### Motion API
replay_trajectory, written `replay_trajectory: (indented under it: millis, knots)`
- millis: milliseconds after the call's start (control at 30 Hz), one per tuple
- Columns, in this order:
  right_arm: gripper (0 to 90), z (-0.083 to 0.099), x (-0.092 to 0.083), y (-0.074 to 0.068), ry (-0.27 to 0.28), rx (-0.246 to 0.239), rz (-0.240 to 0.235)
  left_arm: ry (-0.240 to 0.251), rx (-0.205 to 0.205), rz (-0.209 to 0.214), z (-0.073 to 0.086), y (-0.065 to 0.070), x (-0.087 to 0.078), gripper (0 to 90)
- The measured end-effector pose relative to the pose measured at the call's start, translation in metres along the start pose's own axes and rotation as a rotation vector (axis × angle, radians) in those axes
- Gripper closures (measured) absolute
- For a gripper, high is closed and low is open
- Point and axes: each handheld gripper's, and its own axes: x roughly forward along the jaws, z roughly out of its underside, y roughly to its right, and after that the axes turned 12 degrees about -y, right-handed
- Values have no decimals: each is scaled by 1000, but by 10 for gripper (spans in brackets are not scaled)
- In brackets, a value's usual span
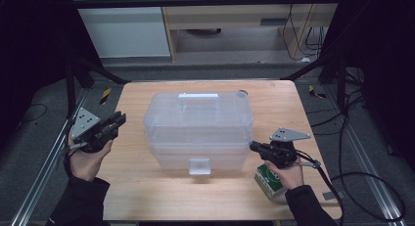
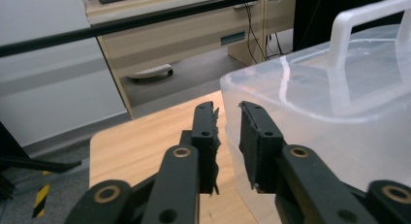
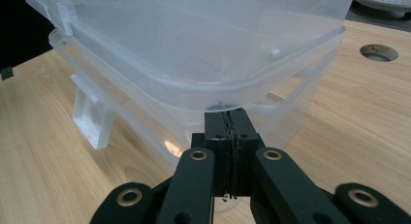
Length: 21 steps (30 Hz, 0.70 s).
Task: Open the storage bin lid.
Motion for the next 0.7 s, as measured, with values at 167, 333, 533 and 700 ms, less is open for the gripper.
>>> replay_trajectory:
  millis: [167,333,533,700]
  knots:
    - [892,0,0,0,2,-2,0,-27,-10,16,12,2,4,833]
    - [895,0,0,0,-2,-1,0,-58,-17,31,23,4,10,892]
    - [895,0,1,0,-6,-3,-1,-109,-2,68,39,12,15,897]
    - [895,0,1,0,-9,-3,-1,-158,2,111,51,16,24,897]
